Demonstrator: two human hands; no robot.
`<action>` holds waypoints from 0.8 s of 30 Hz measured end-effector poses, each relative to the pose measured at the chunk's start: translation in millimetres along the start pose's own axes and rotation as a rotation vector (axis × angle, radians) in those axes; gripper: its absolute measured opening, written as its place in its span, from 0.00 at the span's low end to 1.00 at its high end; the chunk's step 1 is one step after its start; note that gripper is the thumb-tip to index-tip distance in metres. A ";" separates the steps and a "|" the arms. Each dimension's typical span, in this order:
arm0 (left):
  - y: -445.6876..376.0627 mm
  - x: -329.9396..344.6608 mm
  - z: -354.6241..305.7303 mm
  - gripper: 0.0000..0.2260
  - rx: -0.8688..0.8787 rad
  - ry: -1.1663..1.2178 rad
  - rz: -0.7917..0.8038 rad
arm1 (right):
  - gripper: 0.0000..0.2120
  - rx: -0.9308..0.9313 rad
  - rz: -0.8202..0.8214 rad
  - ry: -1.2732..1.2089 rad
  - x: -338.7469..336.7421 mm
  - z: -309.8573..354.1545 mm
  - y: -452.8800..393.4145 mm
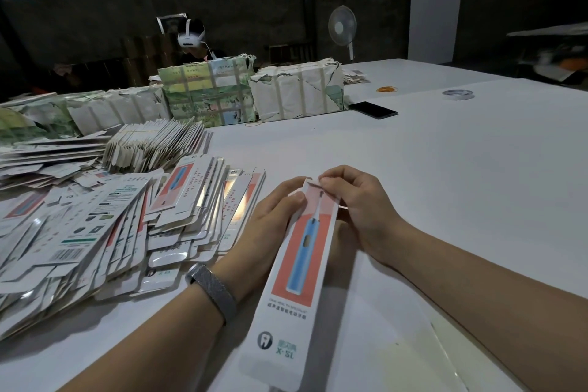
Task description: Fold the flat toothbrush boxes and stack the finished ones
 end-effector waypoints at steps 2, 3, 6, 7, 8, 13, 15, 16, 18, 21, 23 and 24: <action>1.0 1.7 -0.4 0.08 -0.001 0.009 0.008 | 0.03 0.002 -0.017 -0.039 -2.7 -0.5 -0.5; 1.5 2.5 -1.0 0.08 0.000 0.012 0.009 | 0.02 0.011 -0.011 -0.030 -2.8 -0.9 -0.9; 2.0 3.7 -2.6 0.07 -0.006 0.017 0.008 | 0.12 0.025 0.010 0.044 -0.4 -0.1 -1.6; 2.4 3.8 -3.0 0.07 -0.007 0.021 0.010 | 0.14 0.023 0.009 0.060 -0.2 0.1 -1.5; 2.5 3.8 -3.4 0.07 -0.009 0.028 0.012 | 0.14 0.021 0.008 0.073 0.4 1.4 -0.6; 4.5 3.8 -6.3 0.08 -0.016 0.087 0.035 | 0.14 0.013 -0.007 0.128 -1.8 2.6 0.4; 4.4 3.7 -6.2 0.09 -0.028 0.113 0.048 | 0.16 0.003 -0.030 0.142 -3.3 3.0 1.1; 4.1 3.7 -6.1 0.09 -0.034 0.123 0.054 | 0.16 0.003 -0.039 0.150 -3.3 3.0 1.6; 4.2 4.7 -7.6 0.13 -0.039 0.138 0.071 | 0.17 0.008 -0.043 0.154 -3.1 2.5 1.8; 4.6 5.4 -8.9 0.17 -0.042 0.135 0.078 | 0.17 0.008 -0.033 0.143 -2.5 2.7 1.5; 4.6 5.6 -8.7 0.12 -0.038 0.122 0.090 | 0.17 0.009 -0.026 0.143 -2.3 2.8 1.4; 4.8 5.8 -9.3 0.10 -0.033 0.116 0.095 | 0.17 0.011 -0.023 0.145 -1.9 3.1 1.7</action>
Point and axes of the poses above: each hand's wrist, its own y-axis away from the middle knuckle, its own x-axis out of the palm, z = x × y, the point moved 7 cm from there along -y, towards the middle knuckle, and after that the axes turned 14 degrees about z, right-handed, at the moved point
